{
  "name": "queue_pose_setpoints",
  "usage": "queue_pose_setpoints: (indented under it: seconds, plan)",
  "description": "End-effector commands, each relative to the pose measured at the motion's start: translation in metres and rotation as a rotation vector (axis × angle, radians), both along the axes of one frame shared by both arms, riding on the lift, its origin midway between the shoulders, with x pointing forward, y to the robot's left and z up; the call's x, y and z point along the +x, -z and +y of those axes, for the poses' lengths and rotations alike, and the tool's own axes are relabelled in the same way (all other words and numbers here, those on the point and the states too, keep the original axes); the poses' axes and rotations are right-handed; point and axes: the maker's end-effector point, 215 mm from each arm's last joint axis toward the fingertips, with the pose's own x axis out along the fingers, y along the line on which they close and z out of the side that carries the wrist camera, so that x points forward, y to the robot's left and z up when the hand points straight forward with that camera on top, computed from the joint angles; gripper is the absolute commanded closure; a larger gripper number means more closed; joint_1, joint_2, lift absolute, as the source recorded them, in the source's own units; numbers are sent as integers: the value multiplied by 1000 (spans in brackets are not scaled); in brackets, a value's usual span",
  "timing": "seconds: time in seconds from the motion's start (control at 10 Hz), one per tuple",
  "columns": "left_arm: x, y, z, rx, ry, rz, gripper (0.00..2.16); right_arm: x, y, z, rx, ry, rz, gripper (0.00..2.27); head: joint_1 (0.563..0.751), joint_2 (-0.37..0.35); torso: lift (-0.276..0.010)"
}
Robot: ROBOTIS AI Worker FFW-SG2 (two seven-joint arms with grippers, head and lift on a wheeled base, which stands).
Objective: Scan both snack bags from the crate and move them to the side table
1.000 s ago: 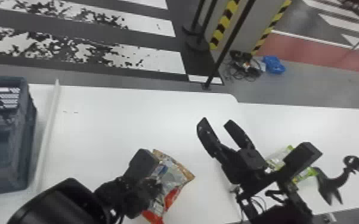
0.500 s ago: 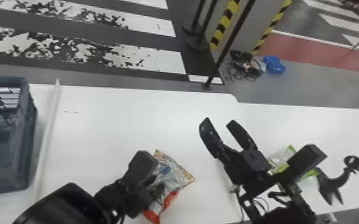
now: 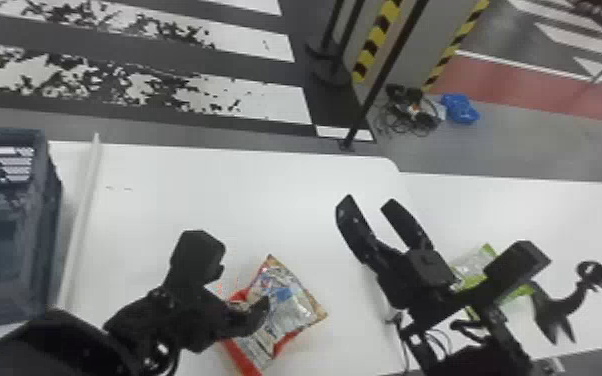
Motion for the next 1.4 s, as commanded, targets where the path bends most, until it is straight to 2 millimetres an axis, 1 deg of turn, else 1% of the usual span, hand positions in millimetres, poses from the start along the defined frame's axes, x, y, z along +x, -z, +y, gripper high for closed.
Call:
queue_pose_setpoints:
  seconds: [0.0,0.2,0.3,0.4,0.6,0.7,0.9,1.0,1.1,1.2,1.3]
  plan:
    - [18,-21,41,-6,-85,-38,70,1,-1,0,3,2,-2,87,695,-350,-29]
    - [41,-48,110,-15,-204,-88,70,3,1,-2,0,6,-1,83,695,-350,-29]
    - [50,-66,135,-21,-252,-120,70,4,4,-2,-1,6,2,83,695,-350,-29]
    - [59,-83,160,-9,-320,-168,70,5,4,1,-1,1,2,83,695,-324,-29]
    - [73,-111,203,-17,-430,-275,70,7,9,3,2,-2,6,83,695,-227,-29]
    - [75,-122,224,-36,-474,-309,70,8,11,4,2,-4,10,83,695,-192,-29]
    - [73,-162,261,-105,-522,-432,70,7,22,6,-30,-7,32,83,695,-128,-29]
    - [69,-184,281,-136,-540,-514,66,5,29,8,-35,-11,47,83,695,-114,-29]
    - [62,-197,300,-144,-559,-568,66,4,34,10,-37,-14,57,83,695,-82,-29]
    - [54,-207,319,-147,-582,-608,66,3,44,12,-47,-20,84,83,695,-48,-29]
    - [47,-215,334,-153,-603,-643,66,0,56,21,-68,-34,113,83,695,-15,-29]
